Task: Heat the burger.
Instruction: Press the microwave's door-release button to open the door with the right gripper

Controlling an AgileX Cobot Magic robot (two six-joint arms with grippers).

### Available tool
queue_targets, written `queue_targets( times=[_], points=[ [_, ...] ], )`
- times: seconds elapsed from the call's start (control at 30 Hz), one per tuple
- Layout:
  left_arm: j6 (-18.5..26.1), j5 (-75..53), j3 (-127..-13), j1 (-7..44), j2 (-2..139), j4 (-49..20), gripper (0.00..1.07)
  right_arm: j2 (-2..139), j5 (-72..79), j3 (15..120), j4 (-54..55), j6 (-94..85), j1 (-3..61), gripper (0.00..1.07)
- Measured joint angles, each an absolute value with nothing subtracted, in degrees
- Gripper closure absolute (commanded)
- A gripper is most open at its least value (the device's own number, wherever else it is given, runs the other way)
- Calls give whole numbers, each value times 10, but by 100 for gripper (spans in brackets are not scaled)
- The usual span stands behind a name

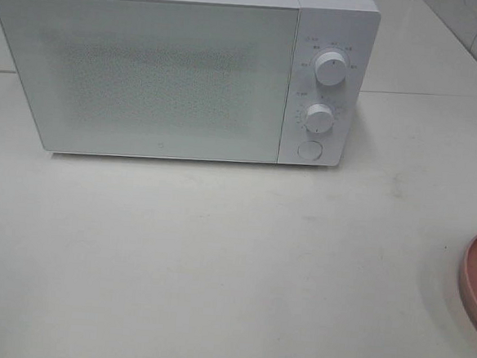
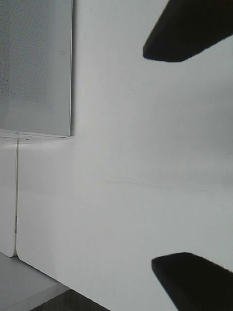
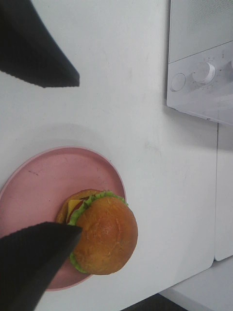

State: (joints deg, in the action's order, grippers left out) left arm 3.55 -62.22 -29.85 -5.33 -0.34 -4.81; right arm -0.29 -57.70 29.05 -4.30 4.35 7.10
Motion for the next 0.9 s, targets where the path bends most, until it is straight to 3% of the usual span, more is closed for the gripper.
queue_targets(
  times=[0.9],
  points=[
    [36, -622, -299, -53, -3, -48, 7, 22, -532, 311, -44, 45, 71, 32]
  ],
)
